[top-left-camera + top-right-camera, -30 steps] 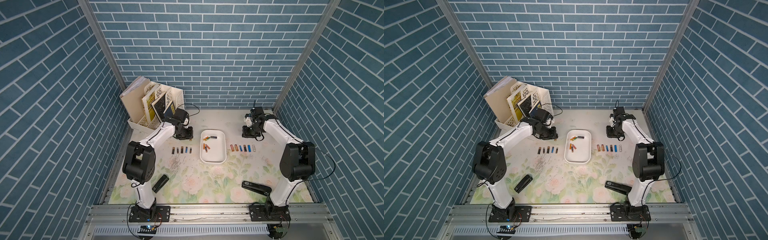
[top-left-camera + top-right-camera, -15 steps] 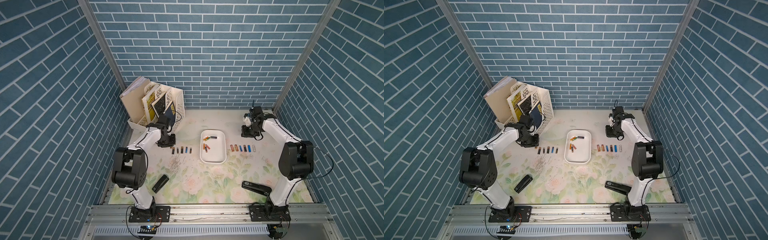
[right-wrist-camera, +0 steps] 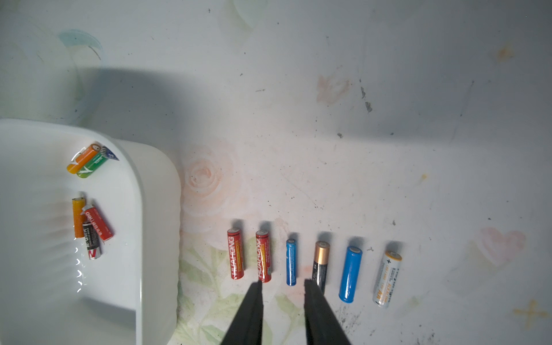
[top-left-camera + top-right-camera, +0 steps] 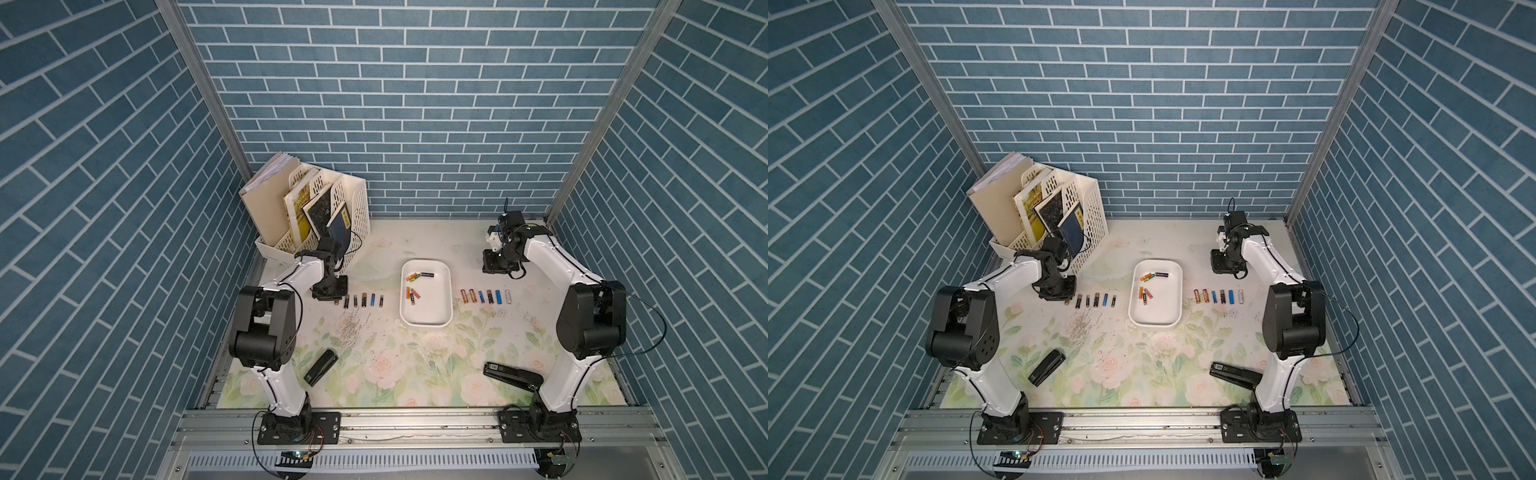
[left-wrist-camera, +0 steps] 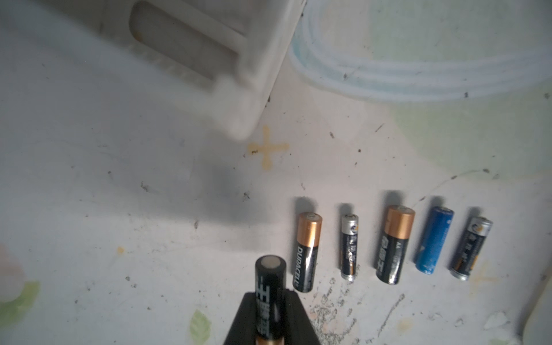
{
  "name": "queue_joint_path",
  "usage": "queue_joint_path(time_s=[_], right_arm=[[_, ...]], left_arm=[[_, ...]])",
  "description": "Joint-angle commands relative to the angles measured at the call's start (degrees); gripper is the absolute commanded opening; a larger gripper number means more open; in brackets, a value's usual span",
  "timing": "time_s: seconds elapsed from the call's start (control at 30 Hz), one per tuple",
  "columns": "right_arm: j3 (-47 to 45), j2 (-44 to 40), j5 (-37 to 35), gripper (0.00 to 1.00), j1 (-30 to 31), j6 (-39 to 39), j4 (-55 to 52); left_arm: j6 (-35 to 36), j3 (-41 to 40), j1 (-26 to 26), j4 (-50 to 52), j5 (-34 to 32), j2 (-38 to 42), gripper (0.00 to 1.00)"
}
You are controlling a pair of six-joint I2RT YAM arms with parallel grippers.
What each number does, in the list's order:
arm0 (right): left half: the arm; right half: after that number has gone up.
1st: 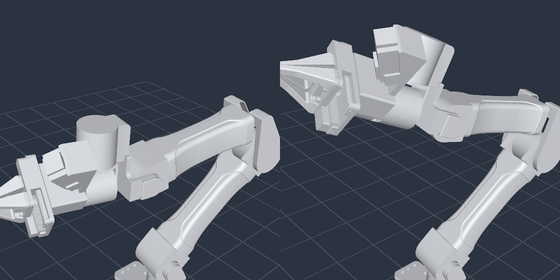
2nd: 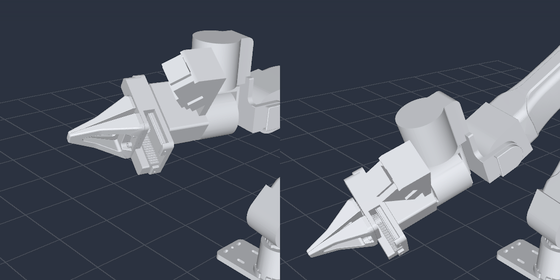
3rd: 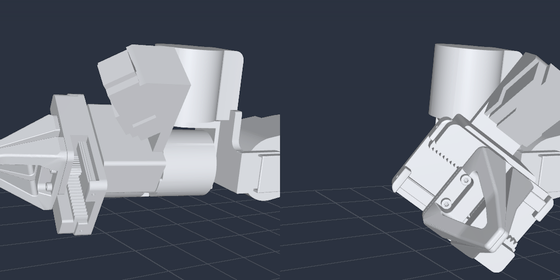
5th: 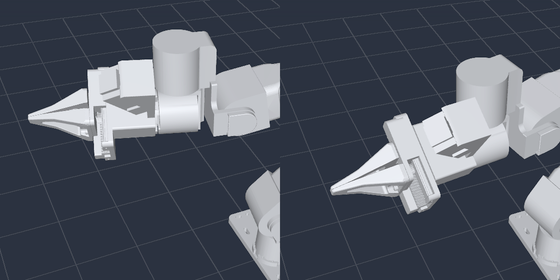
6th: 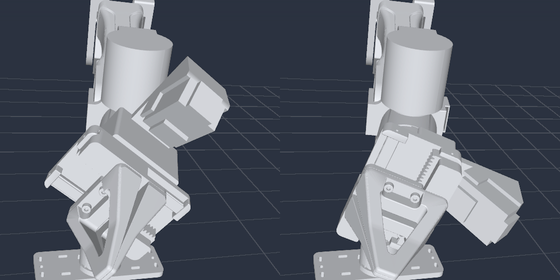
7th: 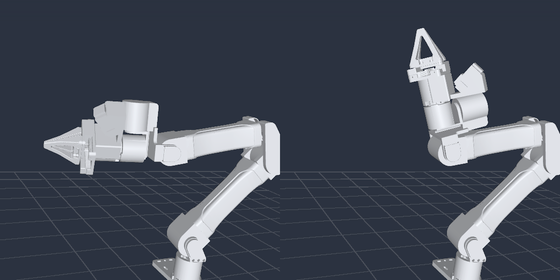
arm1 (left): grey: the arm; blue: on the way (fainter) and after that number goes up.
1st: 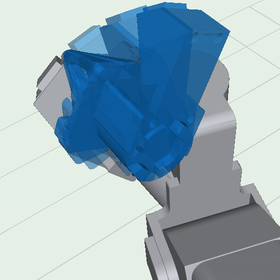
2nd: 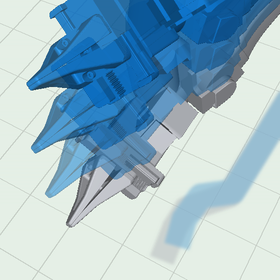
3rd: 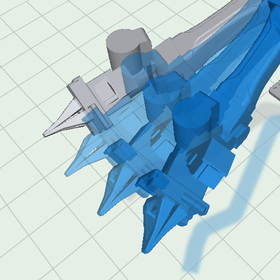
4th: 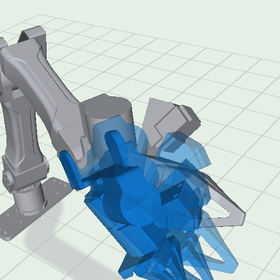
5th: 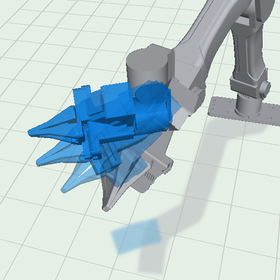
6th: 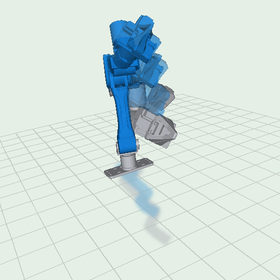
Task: Take the batteries out of the storage box
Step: Place the battery at the center of the board.
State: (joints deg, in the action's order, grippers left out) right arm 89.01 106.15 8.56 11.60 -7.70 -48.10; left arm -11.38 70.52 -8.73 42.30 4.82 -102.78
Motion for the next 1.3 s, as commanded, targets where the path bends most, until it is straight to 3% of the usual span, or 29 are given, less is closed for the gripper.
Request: queue_joint_path(time_s=[0.0,0.73,1.27], right_arm=[[1.70,1.07,-0.93,0.28,0.37,-1.50,-1.86],[3.28,1.98,-1.53,0.28,0.80,-1.52,-3.08],[3.34,2.31,-1.45,0.28,1.02,-1.61,-3.04]], left_arm=[[1.00,-0.65,0.56,-0.68,-1.13,-1.26,0.14],[1.71,-0.73,0.62,-2.58,-0.78,-6.07,0.14],[0.40,-2.90,0.64,-4.70,-1.70,-2.56,0.14]])
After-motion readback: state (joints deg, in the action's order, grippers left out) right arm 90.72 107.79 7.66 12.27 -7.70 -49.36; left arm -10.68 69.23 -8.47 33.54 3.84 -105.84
